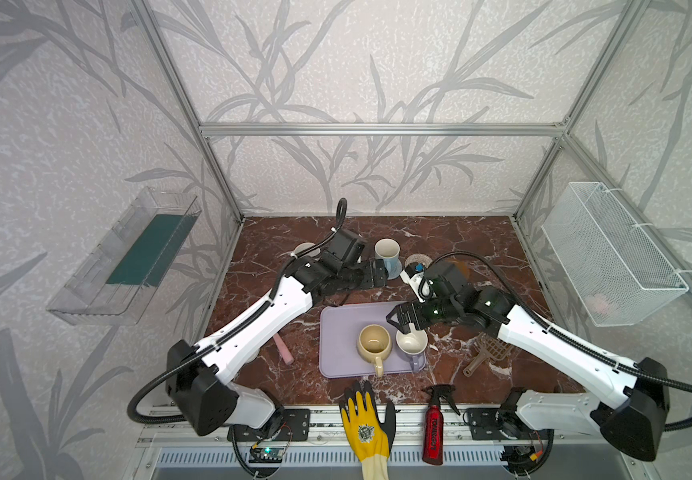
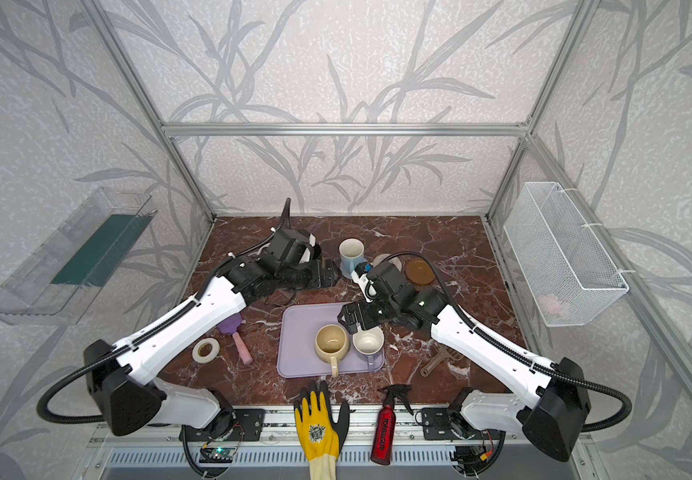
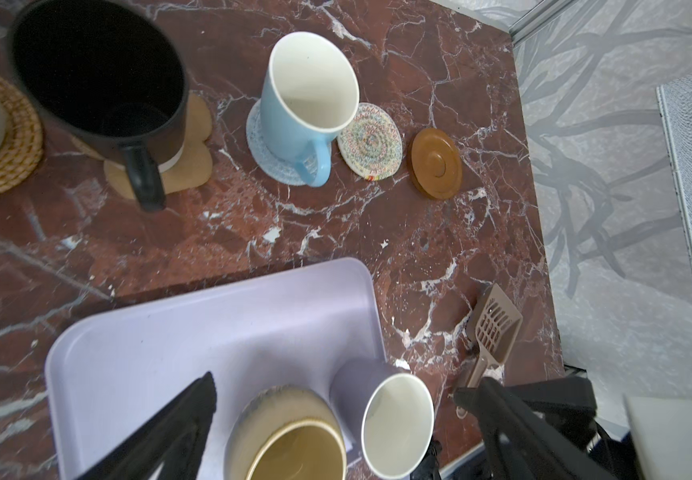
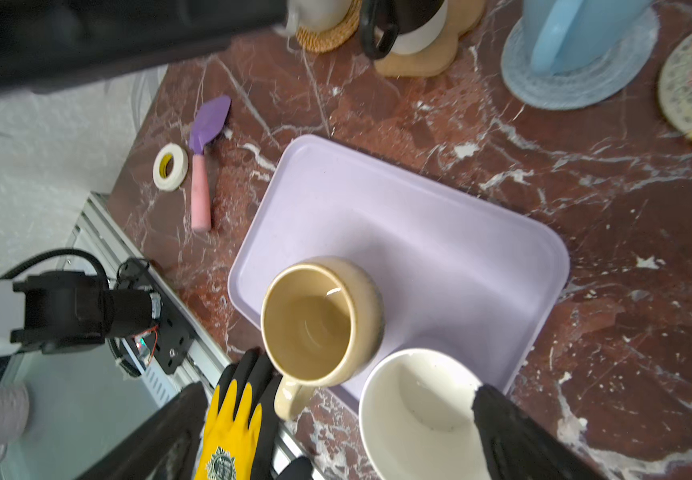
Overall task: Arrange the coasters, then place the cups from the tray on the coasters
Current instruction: 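Open and withdraw the left gripper while the right gripper moves to the cream mug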
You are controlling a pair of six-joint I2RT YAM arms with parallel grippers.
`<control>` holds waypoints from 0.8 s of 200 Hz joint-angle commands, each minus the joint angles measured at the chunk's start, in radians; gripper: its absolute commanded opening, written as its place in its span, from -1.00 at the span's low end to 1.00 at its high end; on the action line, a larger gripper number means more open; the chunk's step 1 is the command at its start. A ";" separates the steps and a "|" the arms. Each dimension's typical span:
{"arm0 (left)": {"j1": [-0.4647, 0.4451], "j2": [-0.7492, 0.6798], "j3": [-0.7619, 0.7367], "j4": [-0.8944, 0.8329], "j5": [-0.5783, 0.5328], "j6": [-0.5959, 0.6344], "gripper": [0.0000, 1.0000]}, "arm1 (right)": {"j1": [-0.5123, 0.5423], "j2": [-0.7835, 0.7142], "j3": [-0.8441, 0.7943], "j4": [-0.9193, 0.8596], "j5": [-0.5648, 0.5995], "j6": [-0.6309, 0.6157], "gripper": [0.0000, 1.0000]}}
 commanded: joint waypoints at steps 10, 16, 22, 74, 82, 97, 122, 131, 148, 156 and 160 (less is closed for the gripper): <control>0.020 -0.169 -0.119 -0.023 0.053 -0.035 0.99 | 0.126 -0.009 0.027 -0.089 0.141 0.070 0.98; 0.022 -0.197 -0.141 -0.034 0.071 -0.042 0.99 | 0.150 -0.012 0.025 -0.092 0.159 0.085 0.98; 0.027 -0.224 -0.170 -0.037 0.101 -0.050 0.99 | 0.172 -0.012 0.026 -0.098 0.176 0.096 0.99; 0.053 -0.363 -0.389 0.009 0.299 -0.094 0.98 | 0.345 0.019 0.012 -0.118 0.262 0.192 0.93; 0.052 -0.372 -0.414 0.013 0.303 -0.102 0.98 | 0.362 0.025 0.010 -0.117 0.271 0.194 0.91; 0.053 -0.396 -0.461 0.024 0.292 -0.125 0.97 | 0.388 0.036 0.010 -0.120 0.276 0.242 0.82; 0.056 -0.438 -0.526 0.081 0.283 -0.156 0.96 | 0.421 0.059 0.000 -0.108 0.300 0.259 0.64; 0.058 -0.442 -0.539 0.089 0.270 -0.162 0.95 | 0.421 0.071 -0.008 -0.100 0.305 0.265 0.56; 0.062 -0.438 -0.553 0.054 0.204 -0.173 0.95 | 0.422 0.096 -0.024 -0.076 0.303 0.278 0.44; 0.062 -0.440 -0.561 0.042 0.175 -0.174 0.95 | 0.424 0.111 -0.027 -0.066 0.299 0.285 0.40; 0.062 -0.442 -0.568 0.041 0.169 -0.175 0.95 | 0.424 0.118 -0.027 -0.062 0.295 0.286 0.38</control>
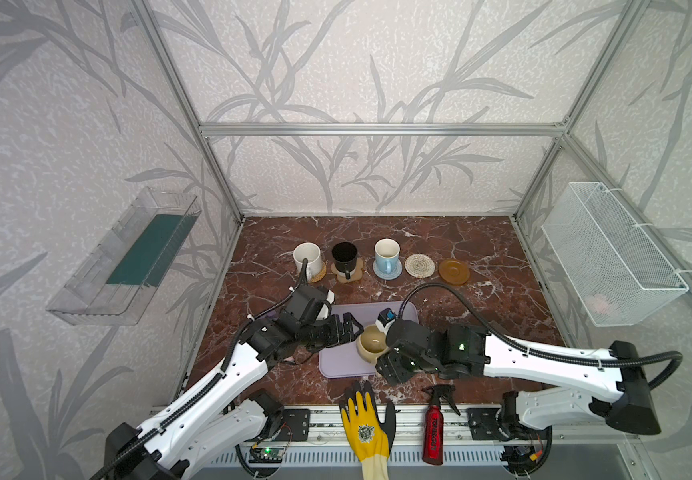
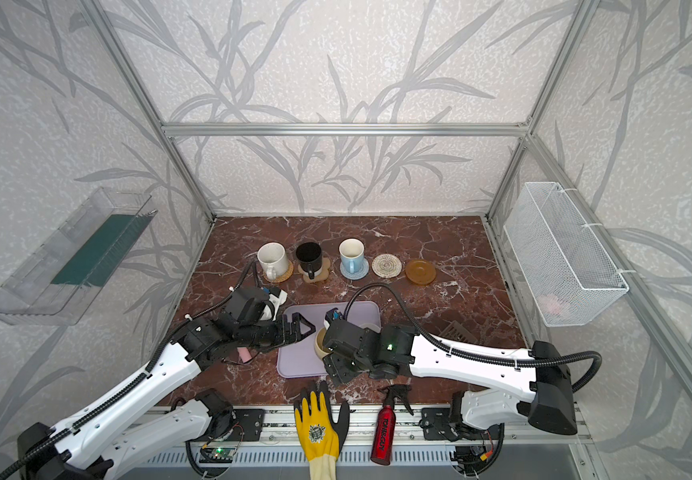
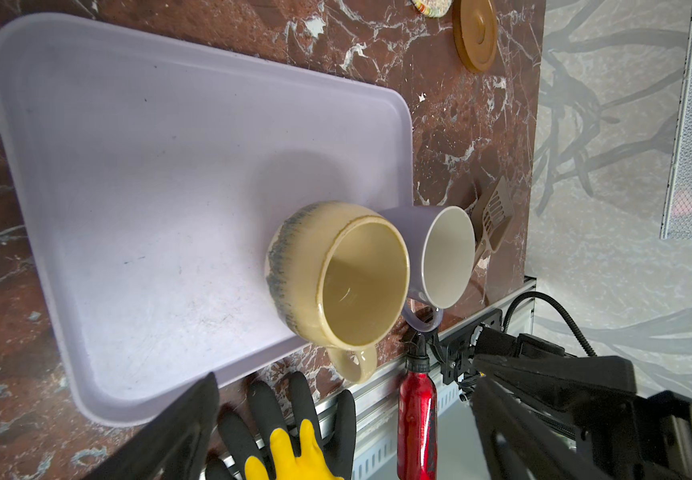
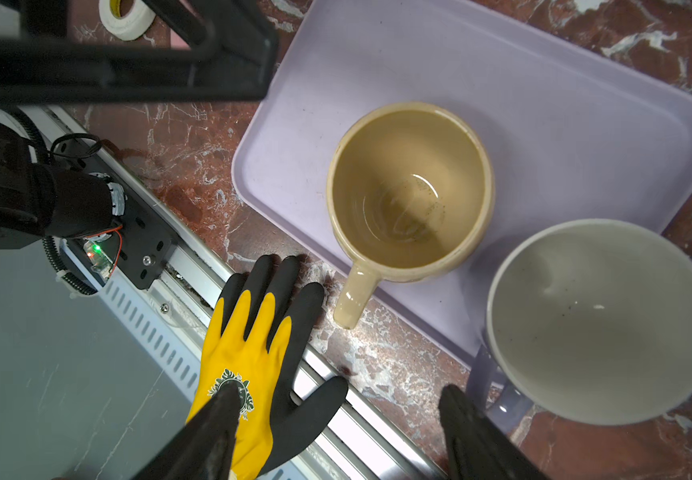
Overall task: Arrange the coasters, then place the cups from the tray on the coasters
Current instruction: 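Open and withdraw the left gripper while the right gripper moves to the cream mug, then grasp the cream-yellow mug on the tray with the right gripper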
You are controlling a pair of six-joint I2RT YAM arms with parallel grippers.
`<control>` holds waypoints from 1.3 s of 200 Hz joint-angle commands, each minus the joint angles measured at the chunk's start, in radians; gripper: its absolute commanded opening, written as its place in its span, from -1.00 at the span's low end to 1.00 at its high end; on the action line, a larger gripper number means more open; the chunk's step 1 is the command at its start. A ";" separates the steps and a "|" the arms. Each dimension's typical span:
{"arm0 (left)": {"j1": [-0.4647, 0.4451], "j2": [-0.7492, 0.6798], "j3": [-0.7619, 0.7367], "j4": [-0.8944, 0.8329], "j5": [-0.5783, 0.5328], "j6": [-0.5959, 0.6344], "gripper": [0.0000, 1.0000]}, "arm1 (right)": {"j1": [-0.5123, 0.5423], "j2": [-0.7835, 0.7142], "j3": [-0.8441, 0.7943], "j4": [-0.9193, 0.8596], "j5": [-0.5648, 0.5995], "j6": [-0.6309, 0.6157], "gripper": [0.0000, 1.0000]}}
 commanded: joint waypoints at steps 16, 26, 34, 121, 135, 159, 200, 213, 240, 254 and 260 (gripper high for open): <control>0.014 -0.029 -0.053 0.035 -0.066 -0.039 0.95 | 0.006 0.073 -0.021 0.045 0.013 0.040 0.33; 0.019 -0.040 -0.073 0.062 -0.056 -0.045 0.95 | 0.006 0.096 -0.018 0.055 0.008 0.043 0.30; 0.024 -0.045 -0.084 0.070 -0.056 -0.051 0.95 | 0.007 0.114 -0.016 0.061 0.007 0.045 0.25; 0.035 -0.061 -0.145 0.125 -0.047 -0.104 0.92 | 0.006 0.251 0.004 0.083 0.071 0.079 -0.14; 0.035 -0.067 -0.159 0.131 -0.041 -0.115 0.92 | 0.007 0.252 -0.010 0.113 0.072 0.083 -0.18; 0.035 -0.098 -0.213 0.188 -0.019 -0.163 0.90 | 0.007 0.266 -0.019 0.127 0.091 0.085 -0.20; 0.035 -0.127 -0.233 0.183 -0.034 -0.182 0.90 | 0.007 0.314 -0.023 0.141 0.101 0.107 -0.23; 0.035 -0.125 -0.231 0.189 -0.021 -0.189 0.89 | 0.008 0.327 -0.024 0.133 0.121 0.128 -0.24; 0.036 -0.134 -0.242 0.216 0.004 -0.209 0.88 | 0.010 0.341 -0.015 0.119 0.166 0.170 -0.25; 0.035 -0.137 -0.241 0.214 0.007 -0.209 0.87 | 0.018 0.340 -0.011 0.127 0.179 0.189 -0.25; 0.035 -0.136 -0.241 0.212 0.009 -0.207 0.87 | 0.021 0.339 -0.010 0.132 0.186 0.196 -0.25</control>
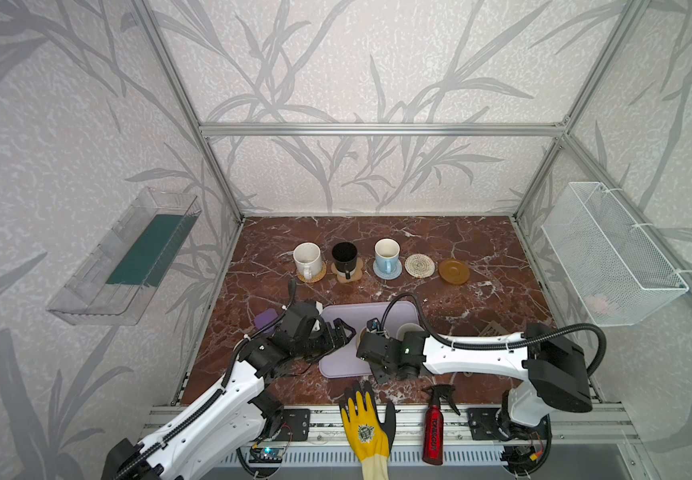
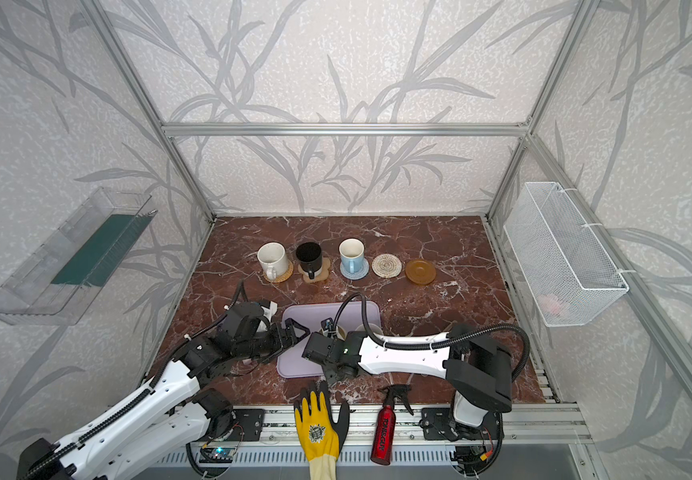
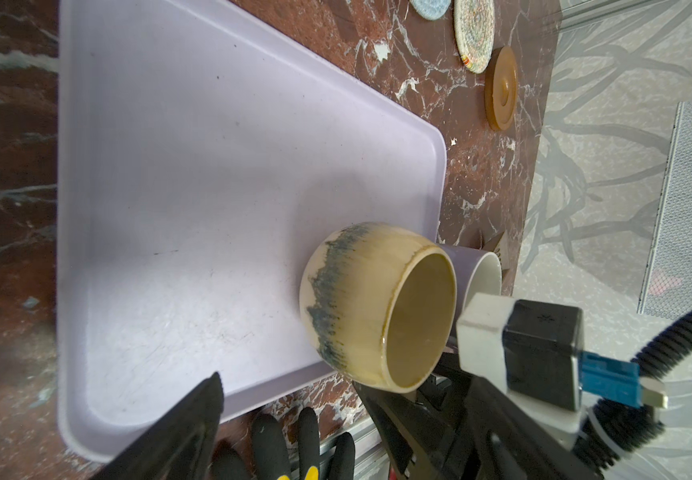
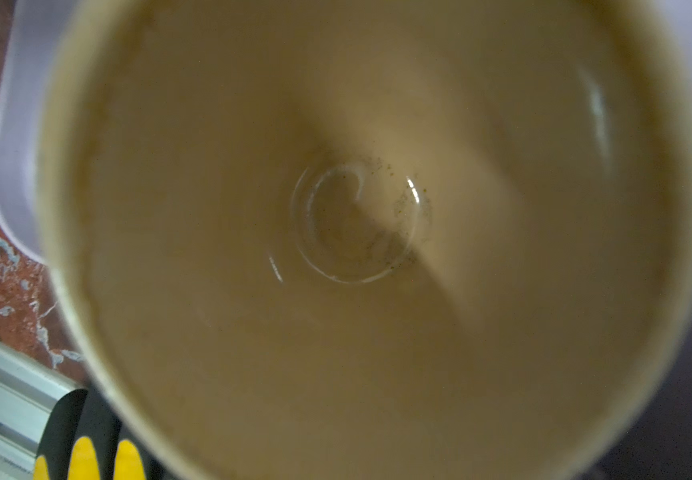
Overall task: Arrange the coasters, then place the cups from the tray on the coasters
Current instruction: 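Grasp the cream-yellow mug on the tray with the right gripper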
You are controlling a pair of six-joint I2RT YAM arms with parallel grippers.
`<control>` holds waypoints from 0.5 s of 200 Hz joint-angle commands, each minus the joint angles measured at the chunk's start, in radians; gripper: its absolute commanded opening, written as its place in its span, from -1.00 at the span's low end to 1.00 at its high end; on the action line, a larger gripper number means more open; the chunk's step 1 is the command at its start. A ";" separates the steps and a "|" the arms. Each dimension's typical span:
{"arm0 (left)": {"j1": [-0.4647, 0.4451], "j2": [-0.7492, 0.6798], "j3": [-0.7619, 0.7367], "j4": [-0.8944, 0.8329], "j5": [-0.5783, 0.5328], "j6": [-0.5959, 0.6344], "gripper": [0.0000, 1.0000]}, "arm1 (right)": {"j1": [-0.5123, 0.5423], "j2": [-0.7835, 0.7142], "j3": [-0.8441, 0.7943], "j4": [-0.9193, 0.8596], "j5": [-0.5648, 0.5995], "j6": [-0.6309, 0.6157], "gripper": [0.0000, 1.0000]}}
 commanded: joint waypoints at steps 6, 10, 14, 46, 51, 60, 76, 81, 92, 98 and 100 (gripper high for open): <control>0.008 -0.012 -0.007 0.017 0.023 -0.019 0.87 | 0.018 0.005 0.009 0.006 0.070 0.058 -0.25; 0.010 -0.009 -0.005 0.015 0.026 -0.017 0.87 | 0.018 0.008 0.012 0.004 0.072 0.062 -0.25; 0.010 -0.006 -0.002 0.012 0.031 -0.011 0.86 | 0.018 0.010 0.015 0.001 0.073 0.065 -0.25; 0.013 0.049 0.102 -0.148 0.003 0.117 0.83 | 0.022 0.030 0.035 -0.002 0.092 0.090 -0.27; 0.017 0.053 0.106 -0.154 0.010 0.123 0.83 | 0.023 0.033 0.036 0.001 0.095 0.091 -0.28; 0.022 0.061 0.108 -0.154 0.025 0.126 0.83 | 0.023 0.043 0.045 0.011 0.090 0.091 -0.28; 0.024 0.073 0.105 -0.144 0.049 0.118 0.83 | 0.023 0.088 0.077 -0.004 0.084 0.089 -0.29; 0.023 0.074 0.101 -0.136 0.057 0.113 0.83 | 0.025 0.095 0.087 -0.012 0.086 0.090 -0.28; 0.023 0.073 0.089 -0.112 0.073 0.099 0.82 | 0.027 0.111 0.102 -0.021 0.088 0.093 -0.28; 0.023 0.073 0.083 -0.109 0.075 0.096 0.82 | 0.029 0.115 0.107 -0.024 0.090 0.092 -0.29; 0.023 0.072 0.082 -0.109 0.075 0.094 0.82 | 0.028 0.117 0.108 -0.026 0.091 0.092 -0.29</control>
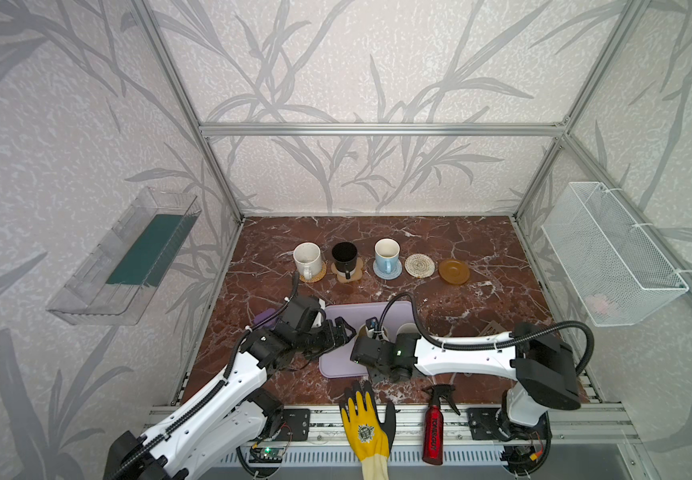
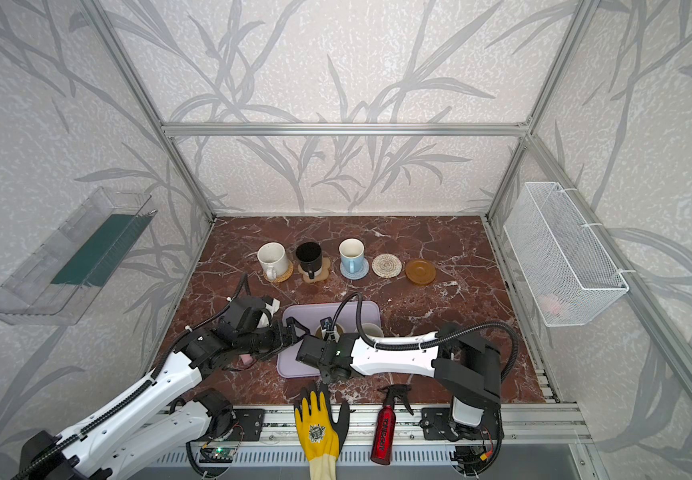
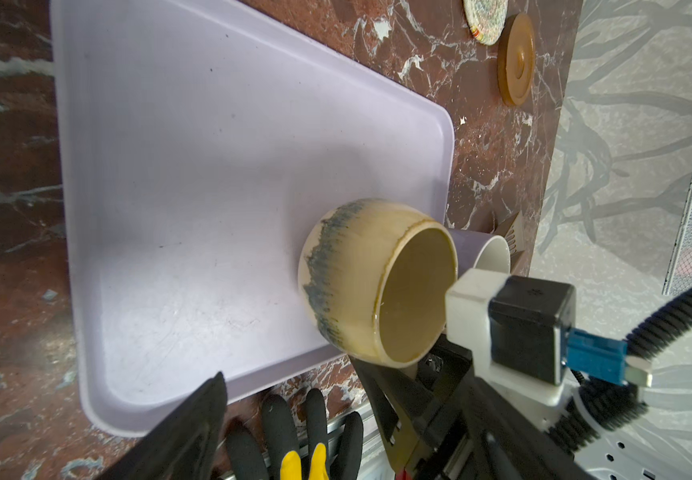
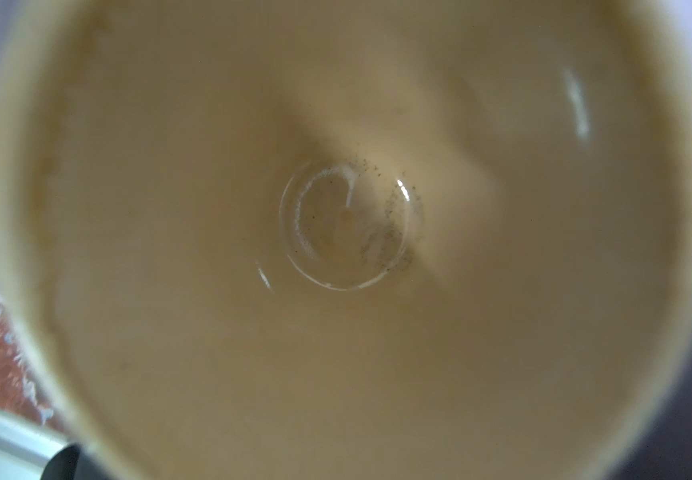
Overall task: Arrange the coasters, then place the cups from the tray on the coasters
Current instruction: 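Grasp the cream-yellow mug on the tray with the right gripper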
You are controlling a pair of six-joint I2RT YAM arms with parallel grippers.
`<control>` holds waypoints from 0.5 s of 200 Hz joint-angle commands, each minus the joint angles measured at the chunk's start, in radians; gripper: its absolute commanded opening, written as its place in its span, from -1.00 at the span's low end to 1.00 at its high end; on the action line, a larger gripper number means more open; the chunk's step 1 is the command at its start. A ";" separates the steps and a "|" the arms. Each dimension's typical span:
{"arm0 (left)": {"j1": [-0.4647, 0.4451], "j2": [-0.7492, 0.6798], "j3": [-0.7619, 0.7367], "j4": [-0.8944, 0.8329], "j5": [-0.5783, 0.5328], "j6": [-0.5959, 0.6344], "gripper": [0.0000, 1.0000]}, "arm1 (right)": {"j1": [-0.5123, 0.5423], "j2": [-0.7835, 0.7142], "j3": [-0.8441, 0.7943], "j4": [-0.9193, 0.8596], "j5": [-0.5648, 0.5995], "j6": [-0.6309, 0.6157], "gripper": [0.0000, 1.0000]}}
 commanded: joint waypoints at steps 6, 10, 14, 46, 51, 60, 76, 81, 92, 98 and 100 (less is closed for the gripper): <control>0.005 -0.002 -0.004 -0.007 0.033 0.004 0.82 | 0.011 0.032 0.047 -0.024 0.040 0.018 -0.29; 0.004 -0.003 -0.004 -0.010 0.033 0.006 0.82 | 0.010 0.034 0.049 -0.031 0.044 0.023 -0.29; 0.003 -0.004 -0.004 -0.015 0.031 0.005 0.82 | 0.011 0.036 0.050 -0.037 0.047 0.029 -0.29; 0.004 -0.023 0.001 -0.040 0.011 0.011 0.82 | 0.011 0.036 0.052 -0.060 0.060 0.040 -0.36; 0.004 -0.024 -0.001 -0.043 0.006 0.010 0.82 | 0.011 0.033 0.050 -0.051 0.061 0.038 -0.38; 0.005 -0.021 0.000 -0.049 0.003 0.013 0.82 | 0.010 0.029 0.047 -0.041 0.060 0.037 -0.39; 0.004 -0.013 0.000 -0.054 0.006 0.017 0.82 | 0.010 0.028 0.056 -0.039 0.061 0.031 -0.45; 0.005 -0.012 0.000 -0.053 0.008 0.015 0.82 | 0.010 0.028 0.058 -0.039 0.061 0.030 -0.49; 0.004 -0.010 0.001 -0.051 0.011 0.016 0.82 | 0.010 0.024 0.061 -0.038 0.058 0.024 -0.63; 0.003 -0.011 0.004 -0.050 0.011 0.016 0.81 | 0.010 0.021 0.062 -0.038 0.057 0.023 -0.73; 0.004 -0.011 0.005 -0.051 0.011 0.015 0.82 | 0.010 0.020 0.061 -0.038 0.055 0.023 -0.74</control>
